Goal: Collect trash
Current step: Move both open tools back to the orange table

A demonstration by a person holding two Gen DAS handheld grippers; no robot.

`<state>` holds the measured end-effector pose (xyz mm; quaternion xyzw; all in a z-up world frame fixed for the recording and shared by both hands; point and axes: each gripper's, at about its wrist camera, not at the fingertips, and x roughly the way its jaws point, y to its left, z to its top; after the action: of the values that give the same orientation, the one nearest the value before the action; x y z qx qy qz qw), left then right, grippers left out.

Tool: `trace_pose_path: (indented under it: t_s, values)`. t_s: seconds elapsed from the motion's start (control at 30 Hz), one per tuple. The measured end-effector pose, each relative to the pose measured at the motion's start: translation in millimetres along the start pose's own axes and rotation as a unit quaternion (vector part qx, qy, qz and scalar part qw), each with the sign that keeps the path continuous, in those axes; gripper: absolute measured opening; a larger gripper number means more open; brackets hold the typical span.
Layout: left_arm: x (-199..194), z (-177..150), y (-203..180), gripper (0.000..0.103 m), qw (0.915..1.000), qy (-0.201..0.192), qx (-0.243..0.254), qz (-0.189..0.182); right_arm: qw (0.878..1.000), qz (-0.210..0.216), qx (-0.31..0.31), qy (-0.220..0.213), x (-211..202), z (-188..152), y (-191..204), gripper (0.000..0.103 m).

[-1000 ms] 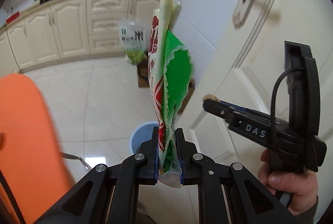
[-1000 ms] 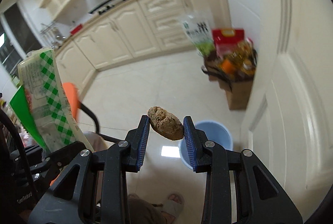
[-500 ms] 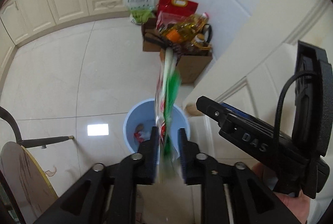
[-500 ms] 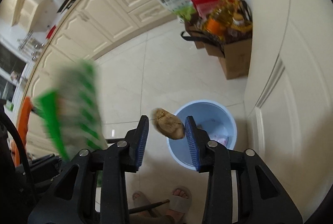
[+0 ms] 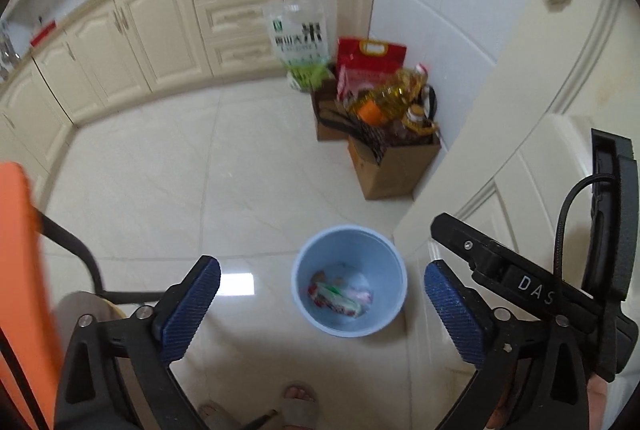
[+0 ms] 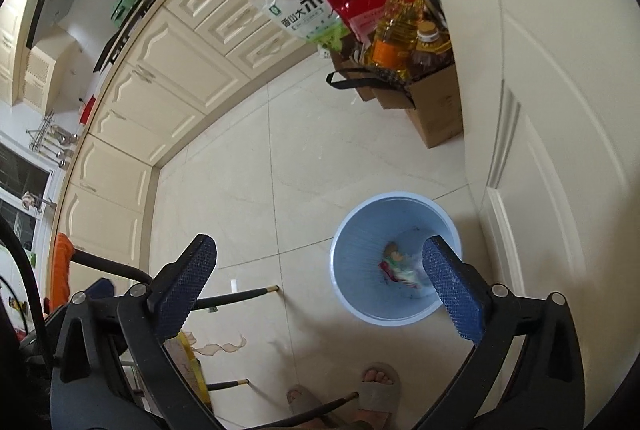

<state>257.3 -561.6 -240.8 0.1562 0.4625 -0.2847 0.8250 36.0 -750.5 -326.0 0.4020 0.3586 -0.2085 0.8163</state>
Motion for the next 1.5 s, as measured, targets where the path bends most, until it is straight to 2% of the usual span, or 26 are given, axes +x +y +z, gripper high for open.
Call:
trace_pose_path:
  t_s: [0.17,0.3,0.47,0.6,0.83,1.07,1.23,1.37,1.5]
  values:
    - [-84,-30,13,0.101,0.998,-0.061,-0.016,0.0,0.999,-0.004,-0.023,-0.033,-47,-10,32,0.103]
    - [-154,-66,38,0.102,0.9927,-0.116,-0.033,0.003,0.995,0.002,-0.062,-0.074,-101,-25,76,0.103]
    - [-241,-132,81,0.102,0.9827,-0.173,-0.062,0.016,0.986,0.014,-0.127,-0.111,-155,-53,143,0.103]
    - [-294,-191,109,0.102,0.9754,-0.202,-0.08,0.033,0.977,0.028,-0.17,-0.129,-189,-82,196,0.103]
    - [-383,-292,147,0.102,0.9581,-0.249,-0.124,0.067,0.957,0.054,-0.247,-0.143,-221,-139,285,0.103]
    - [-443,-376,168,0.102,0.9392,-0.278,-0.162,0.12,0.933,0.077,-0.32,-0.147,-239,-197,361,0.103]
    - [-468,-424,171,0.102,0.9261,-0.289,-0.195,0.144,0.916,0.093,-0.36,-0.151,-250,-237,407,0.103]
    - [-487,-466,169,0.102,0.9118,-0.301,-0.22,0.172,0.902,0.099,-0.391,-0.156,-256,-262,430,0.103]
    - [-498,-493,162,0.102,0.9055,-0.302,-0.233,0.186,0.89,0.104,-0.416,-0.154,-257,-281,446,0.103]
